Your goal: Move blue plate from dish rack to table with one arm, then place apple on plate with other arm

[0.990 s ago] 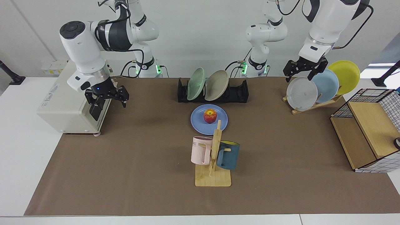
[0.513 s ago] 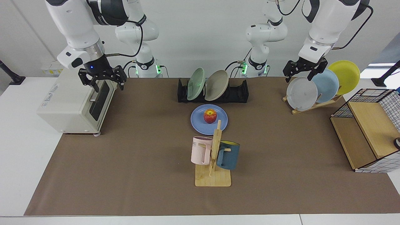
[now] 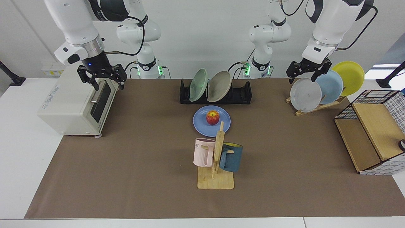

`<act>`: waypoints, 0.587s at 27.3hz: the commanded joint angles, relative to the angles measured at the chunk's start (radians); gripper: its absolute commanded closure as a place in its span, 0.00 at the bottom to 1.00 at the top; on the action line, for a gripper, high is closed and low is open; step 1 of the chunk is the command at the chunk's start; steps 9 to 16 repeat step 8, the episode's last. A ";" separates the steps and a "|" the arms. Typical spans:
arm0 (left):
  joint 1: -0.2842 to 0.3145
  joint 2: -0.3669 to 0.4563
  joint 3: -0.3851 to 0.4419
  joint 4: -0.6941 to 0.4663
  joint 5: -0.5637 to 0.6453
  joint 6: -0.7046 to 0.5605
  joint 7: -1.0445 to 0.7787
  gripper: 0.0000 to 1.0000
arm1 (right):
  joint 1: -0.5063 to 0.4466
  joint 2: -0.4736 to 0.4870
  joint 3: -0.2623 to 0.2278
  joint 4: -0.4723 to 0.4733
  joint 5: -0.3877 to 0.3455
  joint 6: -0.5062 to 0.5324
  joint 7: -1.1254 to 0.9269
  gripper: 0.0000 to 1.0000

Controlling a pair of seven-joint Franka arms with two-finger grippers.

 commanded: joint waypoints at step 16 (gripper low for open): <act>-0.006 -0.006 0.005 -0.009 -0.010 0.009 0.010 0.00 | -0.013 -0.018 0.005 -0.041 0.006 0.015 0.091 0.00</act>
